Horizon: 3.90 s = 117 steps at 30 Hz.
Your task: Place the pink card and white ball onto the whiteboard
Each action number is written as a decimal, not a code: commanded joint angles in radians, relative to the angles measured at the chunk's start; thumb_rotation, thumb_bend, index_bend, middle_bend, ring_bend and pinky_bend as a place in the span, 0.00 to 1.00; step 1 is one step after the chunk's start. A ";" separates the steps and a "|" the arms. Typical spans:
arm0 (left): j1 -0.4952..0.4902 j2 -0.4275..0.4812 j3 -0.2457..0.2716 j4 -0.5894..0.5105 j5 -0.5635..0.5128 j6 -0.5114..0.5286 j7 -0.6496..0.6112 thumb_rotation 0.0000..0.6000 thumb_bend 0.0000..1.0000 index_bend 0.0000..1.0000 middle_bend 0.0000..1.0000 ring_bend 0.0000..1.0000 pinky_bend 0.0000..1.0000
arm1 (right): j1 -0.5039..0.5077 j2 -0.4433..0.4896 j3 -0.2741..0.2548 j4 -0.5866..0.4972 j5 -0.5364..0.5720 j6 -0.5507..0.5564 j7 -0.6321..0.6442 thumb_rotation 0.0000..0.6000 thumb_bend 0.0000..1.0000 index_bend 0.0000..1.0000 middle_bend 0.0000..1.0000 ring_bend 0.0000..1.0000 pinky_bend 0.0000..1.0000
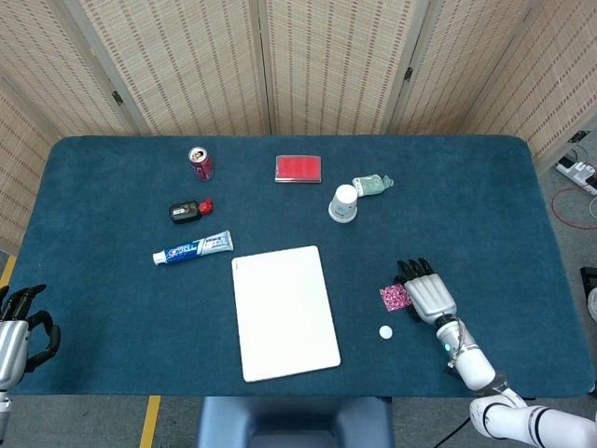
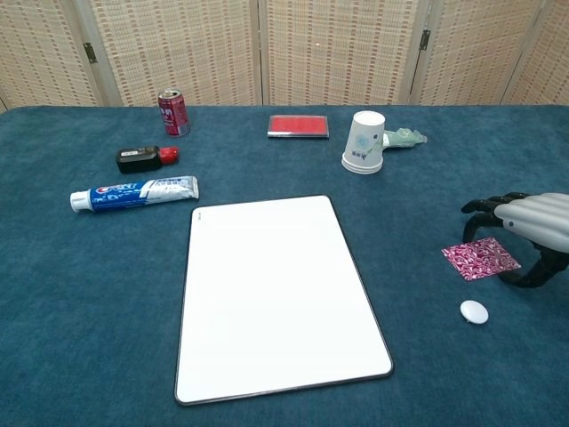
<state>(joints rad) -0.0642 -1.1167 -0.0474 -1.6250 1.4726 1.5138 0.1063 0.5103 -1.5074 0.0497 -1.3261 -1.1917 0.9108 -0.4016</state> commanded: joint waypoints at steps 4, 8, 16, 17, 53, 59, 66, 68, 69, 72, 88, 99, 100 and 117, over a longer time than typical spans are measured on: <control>-0.001 -0.001 0.002 0.000 0.004 -0.002 0.002 1.00 0.18 0.21 0.18 0.16 0.00 | -0.003 0.003 -0.001 -0.002 -0.009 0.013 0.012 1.00 0.35 0.34 0.09 0.06 0.00; -0.001 -0.002 0.000 -0.003 0.005 0.001 0.005 1.00 0.18 0.21 0.18 0.16 0.00 | -0.005 0.005 -0.003 -0.001 -0.011 0.017 0.020 1.00 0.35 0.34 0.09 0.06 0.00; -0.001 0.001 0.001 -0.009 0.007 0.000 0.014 1.00 0.18 0.20 0.18 0.16 0.00 | -0.003 0.035 0.005 -0.052 -0.046 0.055 0.028 1.00 0.35 0.34 0.09 0.06 0.00; -0.001 0.002 0.003 -0.009 0.008 -0.001 0.016 1.00 0.18 0.20 0.18 0.16 0.00 | -0.001 0.041 0.007 -0.063 -0.053 0.062 0.024 1.00 0.35 0.34 0.09 0.06 0.00; 0.019 0.016 0.007 -0.012 0.017 0.024 0.002 1.00 0.18 0.20 0.18 0.16 0.00 | 0.355 -0.171 0.097 -0.238 0.228 -0.073 -0.374 1.00 0.35 0.08 0.07 0.09 0.00; 0.015 0.015 0.006 -0.013 0.020 0.019 0.003 1.00 0.18 0.20 0.18 0.16 0.00 | 0.298 -0.091 0.036 -0.296 0.138 -0.005 -0.302 1.00 0.35 0.06 0.07 0.08 0.00; 0.003 0.011 0.003 -0.025 0.023 0.007 0.020 1.00 0.18 0.20 0.18 0.16 0.00 | 0.170 0.064 -0.085 -0.348 -0.062 0.111 -0.139 1.00 0.35 0.23 0.11 0.07 0.00; 0.001 0.010 0.004 -0.032 0.029 0.006 0.026 1.00 0.18 0.20 0.18 0.16 0.00 | 0.141 0.090 -0.114 -0.342 -0.106 0.136 -0.100 1.00 0.35 0.28 0.12 0.07 0.00; -0.001 0.010 0.004 -0.037 0.031 0.005 0.032 1.00 0.18 0.20 0.18 0.16 0.00 | 0.124 0.104 -0.133 -0.334 -0.130 0.149 -0.078 1.00 0.35 0.29 0.13 0.08 0.00; -0.006 0.011 0.004 -0.050 0.036 0.002 0.048 1.00 0.18 0.20 0.18 0.16 0.00 | 0.089 0.123 -0.168 -0.311 -0.178 0.170 -0.040 1.00 0.35 0.31 0.13 0.08 0.00; -0.002 0.022 0.008 -0.081 0.041 0.011 0.068 1.00 0.18 0.20 0.18 0.16 0.00 | 0.005 0.076 -0.202 -0.137 -0.274 0.169 0.116 1.00 0.35 0.36 0.16 0.08 0.00; -0.004 0.021 0.008 -0.079 0.039 0.007 0.068 1.00 0.18 0.20 0.18 0.16 0.00 | -0.013 0.060 -0.187 -0.110 -0.288 0.146 0.122 1.00 0.35 0.38 0.17 0.08 0.00; -0.003 0.020 0.008 -0.079 0.038 0.007 0.067 1.00 0.18 0.20 0.18 0.16 0.00 | -0.014 0.058 -0.185 -0.108 -0.288 0.142 0.121 1.00 0.35 0.38 0.17 0.08 0.00; -0.002 0.016 0.011 -0.070 0.036 0.006 0.058 1.00 0.18 0.20 0.18 0.16 0.00 | -0.024 0.045 -0.158 -0.096 -0.279 0.103 0.098 1.00 0.35 0.43 0.17 0.08 0.00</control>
<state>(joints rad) -0.0661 -1.1005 -0.0366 -1.6946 1.5084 1.5193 0.1646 0.4866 -1.4622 -0.1075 -1.4225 -1.4708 1.0138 -0.3037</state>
